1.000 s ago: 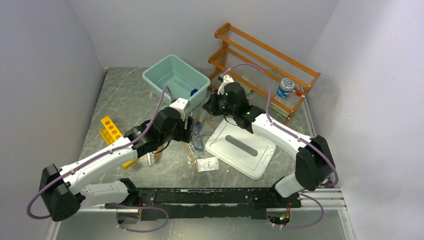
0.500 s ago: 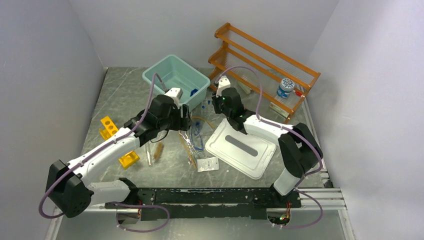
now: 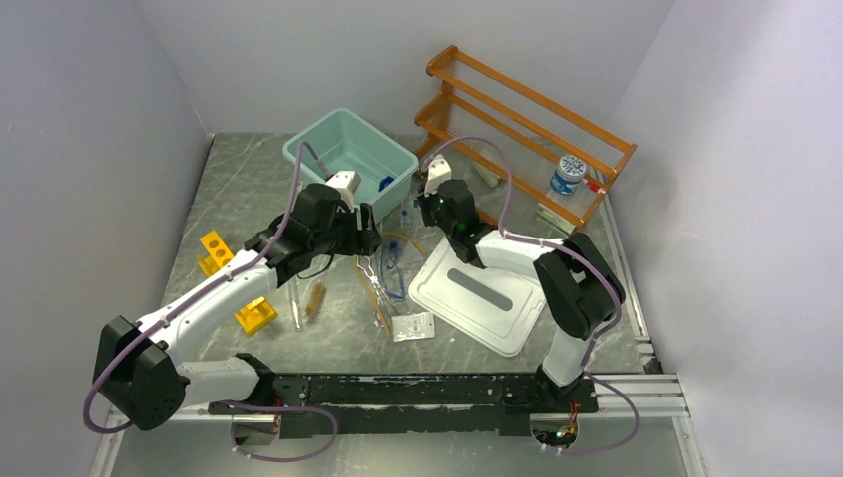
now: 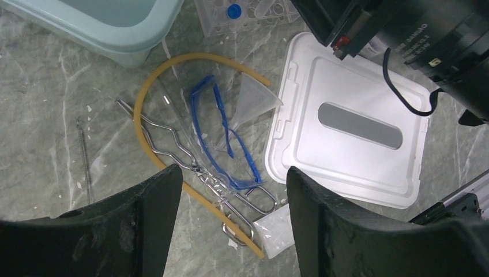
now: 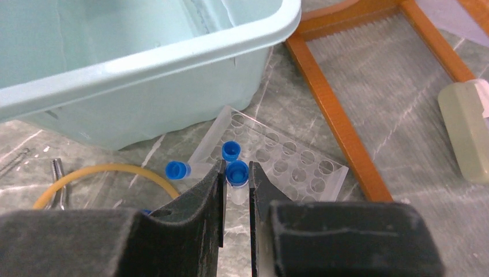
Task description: Organize the chemistry lab equipment
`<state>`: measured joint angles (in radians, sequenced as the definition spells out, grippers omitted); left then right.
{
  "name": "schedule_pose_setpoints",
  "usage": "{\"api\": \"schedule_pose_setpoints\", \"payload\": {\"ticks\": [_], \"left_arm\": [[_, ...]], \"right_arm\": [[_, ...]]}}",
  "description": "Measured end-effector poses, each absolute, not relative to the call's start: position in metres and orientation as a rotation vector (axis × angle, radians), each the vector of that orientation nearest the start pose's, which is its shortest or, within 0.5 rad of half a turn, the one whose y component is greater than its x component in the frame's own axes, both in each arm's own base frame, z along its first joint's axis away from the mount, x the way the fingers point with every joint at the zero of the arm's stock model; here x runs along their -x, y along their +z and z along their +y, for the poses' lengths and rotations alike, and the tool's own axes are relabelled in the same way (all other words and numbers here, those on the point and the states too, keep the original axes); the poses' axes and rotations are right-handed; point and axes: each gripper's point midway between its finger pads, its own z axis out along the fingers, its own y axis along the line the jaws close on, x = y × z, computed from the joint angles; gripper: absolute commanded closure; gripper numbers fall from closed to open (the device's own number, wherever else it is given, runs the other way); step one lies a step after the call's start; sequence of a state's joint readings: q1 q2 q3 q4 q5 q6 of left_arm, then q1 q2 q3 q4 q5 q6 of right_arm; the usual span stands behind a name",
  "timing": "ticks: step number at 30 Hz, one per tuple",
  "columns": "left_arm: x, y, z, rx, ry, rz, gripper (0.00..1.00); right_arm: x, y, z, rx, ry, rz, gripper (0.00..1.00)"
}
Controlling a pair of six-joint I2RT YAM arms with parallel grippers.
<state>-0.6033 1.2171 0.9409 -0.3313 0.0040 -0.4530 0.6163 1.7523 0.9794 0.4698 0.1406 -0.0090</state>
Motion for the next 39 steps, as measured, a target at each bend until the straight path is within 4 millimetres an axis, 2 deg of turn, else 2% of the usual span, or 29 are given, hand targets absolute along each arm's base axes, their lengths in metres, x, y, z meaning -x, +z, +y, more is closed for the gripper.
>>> {"api": "schedule_pose_setpoints", "payload": {"ticks": [6,19,28,39], "left_arm": [[-0.290,0.179,-0.222,-0.167,-0.596,2.233,0.30],[-0.289,0.174,-0.220,-0.165,-0.590,2.241,0.30],[-0.289,0.173,-0.219,-0.165,-0.589,2.243,0.30],[-0.289,0.173,-0.219,-0.165,-0.589,2.242,0.31]], "right_arm": [[-0.433,0.115,0.272,0.490,0.273,1.843,0.88],[-0.441,0.113,0.276,0.480,0.289,1.814,0.88],[-0.439,0.093,0.273,0.486,0.283,1.848,0.88],[-0.436,0.088,0.270,0.484,0.286,1.839,0.80]]}}
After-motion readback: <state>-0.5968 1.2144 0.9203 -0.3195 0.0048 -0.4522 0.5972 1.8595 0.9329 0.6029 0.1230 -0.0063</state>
